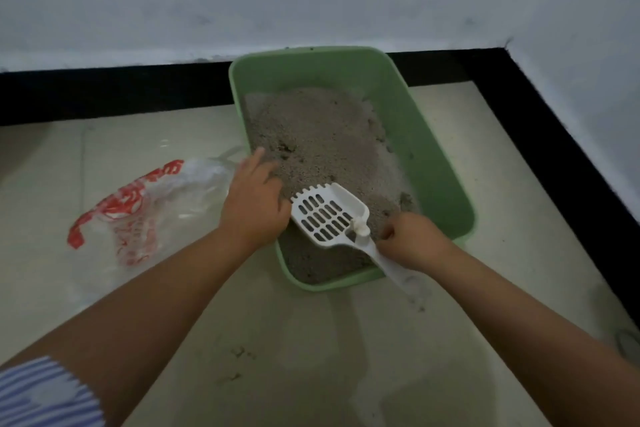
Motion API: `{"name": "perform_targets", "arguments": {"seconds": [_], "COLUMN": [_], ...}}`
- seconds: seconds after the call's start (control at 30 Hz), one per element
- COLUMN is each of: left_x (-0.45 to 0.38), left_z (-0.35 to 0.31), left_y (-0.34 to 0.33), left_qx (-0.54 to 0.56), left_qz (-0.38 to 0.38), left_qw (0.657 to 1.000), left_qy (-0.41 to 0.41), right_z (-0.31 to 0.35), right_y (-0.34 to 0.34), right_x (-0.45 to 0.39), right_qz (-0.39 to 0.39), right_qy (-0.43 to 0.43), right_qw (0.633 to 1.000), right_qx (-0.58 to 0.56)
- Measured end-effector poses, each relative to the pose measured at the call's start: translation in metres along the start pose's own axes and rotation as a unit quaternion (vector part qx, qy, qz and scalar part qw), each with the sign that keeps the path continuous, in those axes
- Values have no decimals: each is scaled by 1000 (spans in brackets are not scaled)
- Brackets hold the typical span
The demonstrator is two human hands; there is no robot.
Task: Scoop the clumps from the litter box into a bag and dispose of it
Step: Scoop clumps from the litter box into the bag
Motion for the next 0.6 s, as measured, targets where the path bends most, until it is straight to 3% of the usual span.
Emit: {"name": "perform_targets", "arguments": {"seconds": [0.1,0.17,0.3,0.47,0.6], "left_x": [22,27,28,39,44], "left_z": [-2,-3,-5,-8,-7], "left_y": [-3,-5,-4,-7,-6], "left_qx": [30,18,-26,-14,-17], "left_qz": [-12,-1,-7,-14,-19], "left_qw": [984,975,963,961,955], "left_qy": [-173,-223,-267,-277,-294], "right_z": [-7,3,8,-52,-80], "right_y": [-8,-15,-2,38,44], "right_x": [2,2,-10,-12,-7], "right_qz": [18,17,-28,-38,-33], "right_qy": [30,53,40,11,13], "right_qw": [999,998,995,986,990], "right_qx": [-23,22,82,163,137]}}
Point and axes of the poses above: each hand's wrist, its own x-axis away from the middle knuckle, its own y-axis out of the back of the hand, z = x × y, the point moved 5 cm from there along -x, towards the middle knuckle, and after that the axes turned 9 degrees about x, right-handed, at the moved point
